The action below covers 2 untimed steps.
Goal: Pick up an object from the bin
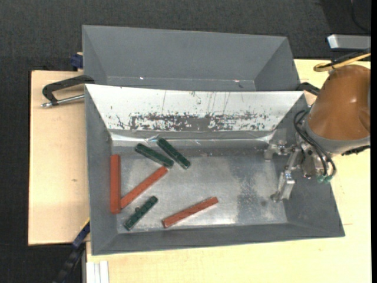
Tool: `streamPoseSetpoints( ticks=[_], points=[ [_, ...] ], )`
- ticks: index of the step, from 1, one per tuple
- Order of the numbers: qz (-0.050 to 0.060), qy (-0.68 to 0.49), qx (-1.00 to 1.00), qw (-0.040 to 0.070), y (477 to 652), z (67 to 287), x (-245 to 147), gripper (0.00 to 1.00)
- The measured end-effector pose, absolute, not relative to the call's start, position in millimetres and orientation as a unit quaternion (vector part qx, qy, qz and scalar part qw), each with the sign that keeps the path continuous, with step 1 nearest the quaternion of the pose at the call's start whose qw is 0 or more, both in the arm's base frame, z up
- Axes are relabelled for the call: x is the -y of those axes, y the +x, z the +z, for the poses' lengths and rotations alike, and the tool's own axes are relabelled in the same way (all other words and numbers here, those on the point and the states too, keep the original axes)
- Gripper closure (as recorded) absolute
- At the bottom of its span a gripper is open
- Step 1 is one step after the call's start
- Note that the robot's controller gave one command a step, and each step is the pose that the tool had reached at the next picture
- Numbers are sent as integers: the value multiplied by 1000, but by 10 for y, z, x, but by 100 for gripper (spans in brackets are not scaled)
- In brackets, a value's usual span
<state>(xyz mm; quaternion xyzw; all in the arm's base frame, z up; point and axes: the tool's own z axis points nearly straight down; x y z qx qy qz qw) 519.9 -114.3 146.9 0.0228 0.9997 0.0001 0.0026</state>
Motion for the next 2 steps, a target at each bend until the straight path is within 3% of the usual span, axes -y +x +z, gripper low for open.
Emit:
streamPoseSetpoints(
  ticks=[2],
  points=[
    [0,23,-1000,2,5197,1467,1143,0]
  ],
)
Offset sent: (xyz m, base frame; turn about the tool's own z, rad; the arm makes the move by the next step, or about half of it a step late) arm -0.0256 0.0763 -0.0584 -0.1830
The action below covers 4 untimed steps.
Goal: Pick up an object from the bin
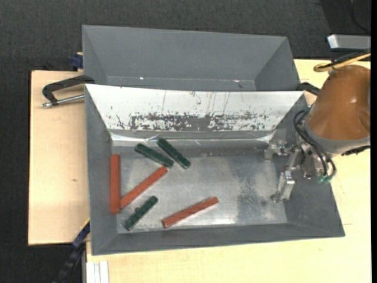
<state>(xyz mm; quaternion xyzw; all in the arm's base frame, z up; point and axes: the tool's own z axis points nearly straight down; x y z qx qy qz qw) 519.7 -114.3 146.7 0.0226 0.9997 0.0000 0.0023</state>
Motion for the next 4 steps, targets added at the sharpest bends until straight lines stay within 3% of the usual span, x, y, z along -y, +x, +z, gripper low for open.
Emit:
streamPoseSetpoints(
  ticks=[1,2,3,4],
  points=[
    [0,-52,-999,1,5065,1510,887,0],
    [-1,-149,-989,4,5117,1102,521,0],
    [1,-190,-982,1,5243,874,59,0],
    [1,-177,-984,2,5120,784,-114,0]
  ],
)
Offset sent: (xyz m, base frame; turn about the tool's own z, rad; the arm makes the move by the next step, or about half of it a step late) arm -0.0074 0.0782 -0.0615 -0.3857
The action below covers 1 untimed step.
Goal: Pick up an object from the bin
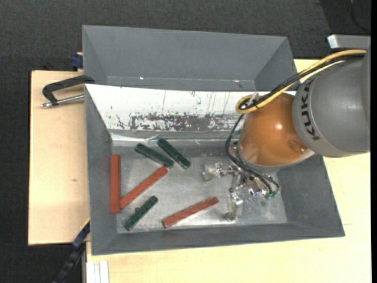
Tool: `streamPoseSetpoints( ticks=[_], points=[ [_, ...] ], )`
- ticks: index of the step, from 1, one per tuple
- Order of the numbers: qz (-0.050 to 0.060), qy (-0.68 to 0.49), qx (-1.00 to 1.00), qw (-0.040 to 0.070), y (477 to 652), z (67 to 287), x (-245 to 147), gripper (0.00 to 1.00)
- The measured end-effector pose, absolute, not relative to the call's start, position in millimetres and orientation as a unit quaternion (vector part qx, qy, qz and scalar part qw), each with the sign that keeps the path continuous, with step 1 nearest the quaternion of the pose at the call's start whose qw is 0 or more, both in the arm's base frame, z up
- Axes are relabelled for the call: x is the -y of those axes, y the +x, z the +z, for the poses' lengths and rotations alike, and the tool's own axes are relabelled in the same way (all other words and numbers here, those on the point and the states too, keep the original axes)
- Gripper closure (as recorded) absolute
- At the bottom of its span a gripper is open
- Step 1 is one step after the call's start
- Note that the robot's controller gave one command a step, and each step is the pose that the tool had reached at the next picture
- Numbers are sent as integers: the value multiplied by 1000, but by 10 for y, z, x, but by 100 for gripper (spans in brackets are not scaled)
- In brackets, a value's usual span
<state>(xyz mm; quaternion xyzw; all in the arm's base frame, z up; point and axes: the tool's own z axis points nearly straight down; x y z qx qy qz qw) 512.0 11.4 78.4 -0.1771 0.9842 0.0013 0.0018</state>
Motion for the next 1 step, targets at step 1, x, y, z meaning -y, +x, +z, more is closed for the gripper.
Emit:
streamPoseSetpoints(
  ticks=[1],
  points=[
    [1,-167,-986,-1,5076,765,-127,0]
  ],
)
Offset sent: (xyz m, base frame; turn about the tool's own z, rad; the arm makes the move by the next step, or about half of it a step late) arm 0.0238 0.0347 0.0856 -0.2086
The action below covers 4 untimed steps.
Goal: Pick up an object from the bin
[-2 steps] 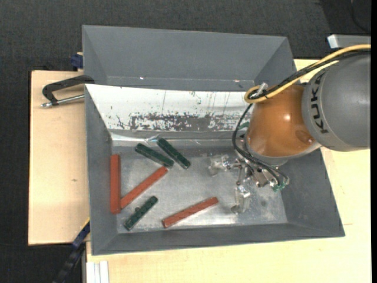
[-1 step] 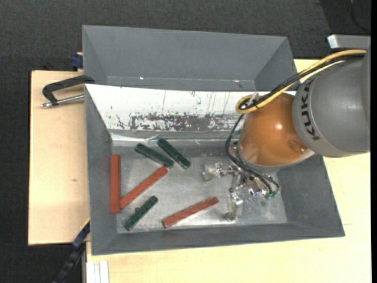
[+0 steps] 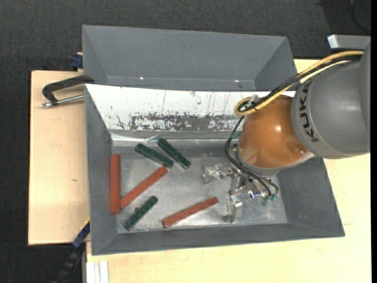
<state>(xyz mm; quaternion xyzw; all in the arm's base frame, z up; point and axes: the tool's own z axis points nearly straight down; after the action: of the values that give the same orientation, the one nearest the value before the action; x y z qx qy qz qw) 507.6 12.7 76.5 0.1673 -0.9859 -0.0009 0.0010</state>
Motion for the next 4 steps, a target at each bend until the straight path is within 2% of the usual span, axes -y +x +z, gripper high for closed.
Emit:
streamPoseSetpoints(
  ticks=[1,2,3,4],
  points=[
    [-1,232,973,2,5211,1190,-323,0],
    [1,390,921,-3,4996,722,-536,100],
    [0,390,921,-2,4984,707,-543,0],
    [0,390,921,-3,4992,711,-544,100]
  ],
)
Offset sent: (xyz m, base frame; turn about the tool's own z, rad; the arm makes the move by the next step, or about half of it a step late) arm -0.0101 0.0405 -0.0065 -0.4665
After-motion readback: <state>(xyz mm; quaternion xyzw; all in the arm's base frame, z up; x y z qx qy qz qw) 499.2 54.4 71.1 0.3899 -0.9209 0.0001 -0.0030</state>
